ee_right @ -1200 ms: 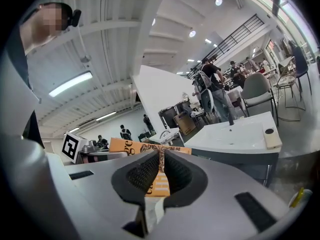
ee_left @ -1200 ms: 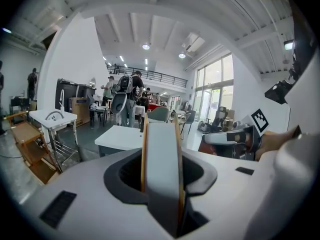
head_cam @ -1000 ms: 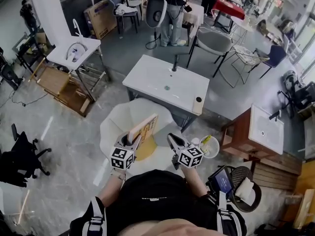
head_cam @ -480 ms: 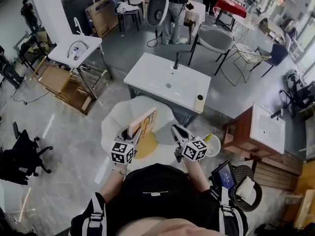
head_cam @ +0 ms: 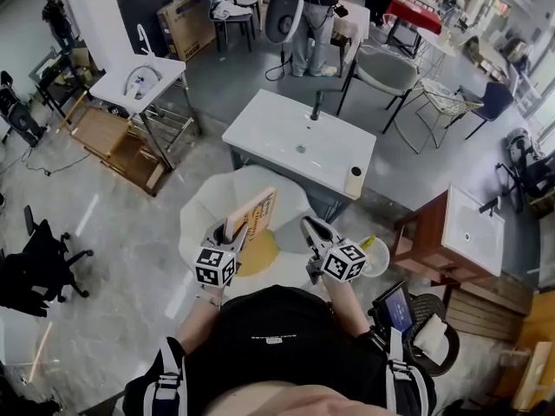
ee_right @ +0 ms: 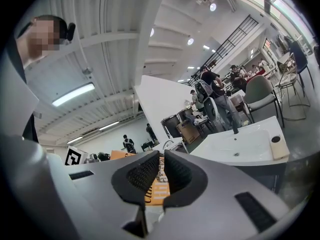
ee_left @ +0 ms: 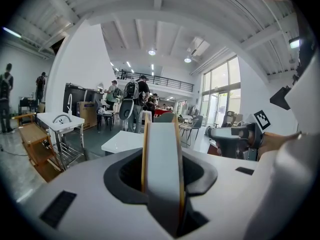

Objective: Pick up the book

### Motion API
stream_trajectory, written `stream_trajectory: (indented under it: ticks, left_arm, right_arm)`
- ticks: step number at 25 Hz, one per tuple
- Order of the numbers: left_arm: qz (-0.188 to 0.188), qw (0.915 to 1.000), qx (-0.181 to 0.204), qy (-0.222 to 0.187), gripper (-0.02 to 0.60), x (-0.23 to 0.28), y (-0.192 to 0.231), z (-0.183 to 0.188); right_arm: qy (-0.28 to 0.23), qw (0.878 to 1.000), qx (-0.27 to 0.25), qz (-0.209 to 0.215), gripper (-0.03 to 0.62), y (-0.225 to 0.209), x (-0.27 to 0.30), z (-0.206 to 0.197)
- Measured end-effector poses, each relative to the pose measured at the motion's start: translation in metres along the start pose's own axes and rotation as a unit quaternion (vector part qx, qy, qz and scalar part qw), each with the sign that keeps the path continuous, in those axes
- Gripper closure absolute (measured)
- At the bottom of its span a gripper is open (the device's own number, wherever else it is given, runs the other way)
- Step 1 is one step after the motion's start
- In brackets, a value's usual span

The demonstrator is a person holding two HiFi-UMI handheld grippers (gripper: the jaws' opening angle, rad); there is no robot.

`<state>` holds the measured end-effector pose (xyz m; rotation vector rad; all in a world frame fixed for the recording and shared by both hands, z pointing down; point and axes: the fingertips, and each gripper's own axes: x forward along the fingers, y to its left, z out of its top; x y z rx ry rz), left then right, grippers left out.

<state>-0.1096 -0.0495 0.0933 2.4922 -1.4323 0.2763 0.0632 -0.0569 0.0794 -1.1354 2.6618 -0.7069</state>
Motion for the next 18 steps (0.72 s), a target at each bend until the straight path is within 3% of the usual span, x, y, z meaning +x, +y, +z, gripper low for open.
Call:
stream_trajectory:
  ticks: [18]
  left_arm:
    - [0.011,0.9999,-0.008,0.009,0.43,-0.003,-0.006,-0.016]
  right_arm:
    - [0.012,1.0,0.015,0.003,0.546,-0.005,-0.008,-0.012]
